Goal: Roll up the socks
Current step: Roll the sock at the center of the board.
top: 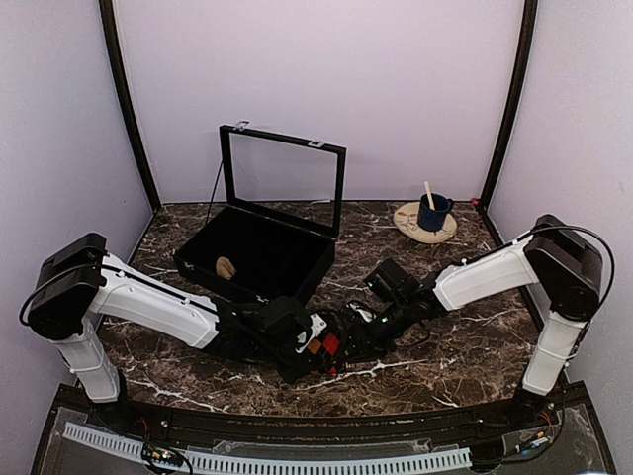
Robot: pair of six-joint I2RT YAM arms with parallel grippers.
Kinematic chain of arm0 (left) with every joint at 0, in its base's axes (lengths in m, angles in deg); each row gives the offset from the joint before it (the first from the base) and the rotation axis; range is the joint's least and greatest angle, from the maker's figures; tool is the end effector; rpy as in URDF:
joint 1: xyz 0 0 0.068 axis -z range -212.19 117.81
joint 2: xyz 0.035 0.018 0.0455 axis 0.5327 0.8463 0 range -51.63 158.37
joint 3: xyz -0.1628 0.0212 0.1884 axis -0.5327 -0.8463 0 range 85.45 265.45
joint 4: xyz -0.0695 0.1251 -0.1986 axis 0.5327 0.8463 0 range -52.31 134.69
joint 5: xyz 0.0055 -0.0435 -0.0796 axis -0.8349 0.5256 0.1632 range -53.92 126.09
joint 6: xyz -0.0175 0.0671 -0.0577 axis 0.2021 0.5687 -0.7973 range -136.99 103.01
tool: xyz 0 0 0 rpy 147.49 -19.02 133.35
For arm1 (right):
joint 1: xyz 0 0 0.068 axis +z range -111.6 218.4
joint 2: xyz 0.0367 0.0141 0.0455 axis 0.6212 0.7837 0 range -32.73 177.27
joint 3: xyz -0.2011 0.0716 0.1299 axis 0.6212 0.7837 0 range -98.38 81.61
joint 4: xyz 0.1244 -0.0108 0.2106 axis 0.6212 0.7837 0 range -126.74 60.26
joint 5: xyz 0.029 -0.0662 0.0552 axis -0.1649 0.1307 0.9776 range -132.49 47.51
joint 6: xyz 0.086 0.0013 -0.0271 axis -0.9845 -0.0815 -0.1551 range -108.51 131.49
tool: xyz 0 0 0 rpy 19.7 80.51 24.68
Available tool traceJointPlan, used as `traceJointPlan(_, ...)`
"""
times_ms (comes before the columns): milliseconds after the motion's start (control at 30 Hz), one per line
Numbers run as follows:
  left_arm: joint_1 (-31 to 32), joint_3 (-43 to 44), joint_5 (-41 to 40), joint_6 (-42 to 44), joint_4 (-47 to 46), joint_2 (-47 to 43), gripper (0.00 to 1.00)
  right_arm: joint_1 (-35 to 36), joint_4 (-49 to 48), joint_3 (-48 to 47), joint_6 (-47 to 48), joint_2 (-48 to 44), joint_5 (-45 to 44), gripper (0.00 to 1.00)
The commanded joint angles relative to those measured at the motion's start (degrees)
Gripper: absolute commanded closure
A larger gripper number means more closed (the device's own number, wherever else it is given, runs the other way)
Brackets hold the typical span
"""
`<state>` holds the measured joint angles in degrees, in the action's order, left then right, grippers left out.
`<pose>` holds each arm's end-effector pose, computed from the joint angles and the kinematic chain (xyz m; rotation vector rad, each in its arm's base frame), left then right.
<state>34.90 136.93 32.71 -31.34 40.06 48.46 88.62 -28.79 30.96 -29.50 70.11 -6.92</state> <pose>0.1425 -0.3248 0.0993 1.1034 2.2855 -0.5297 0.1749 0.2833 0.0840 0.4672 -2.7920 -1.1703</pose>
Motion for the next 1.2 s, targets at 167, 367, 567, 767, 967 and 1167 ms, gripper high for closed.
traceJointPlan(167,-2.0,0.4,4.3,0.6,6.1,3.3,0.84,-0.6,5.3,1.1,5.9,-6.1,-11.8,0.66)
traceJointPlan(367,-4.1,1.5,8.1,0.5,8.0,4.3,0.84,0.2,6.1,4.1,9.8,-12.0,-21.7,0.66)
traceJointPlan(567,-6.4,3.2,13.2,2.0,10.7,5.8,0.84,4.6,5.8,7.4,14.3,-19.3,-32.4,0.68)
traceJointPlan(767,-9.0,7.6,19.7,6.1,16.6,9.7,0.84,12.7,5.7,8.0,20.1,-23.2,-43.2,0.69)
traceJointPlan(967,-10.9,11.3,25.0,8.7,21.2,13.7,0.85,21.3,5.9,7.7,25.3,-23.3,-51.0,0.70)
traceJointPlan(1167,-12.4,12.8,29.0,10.1,23.7,15.4,0.85,27.8,5.7,6.4,29.3,-21.5,-57.1,0.69)
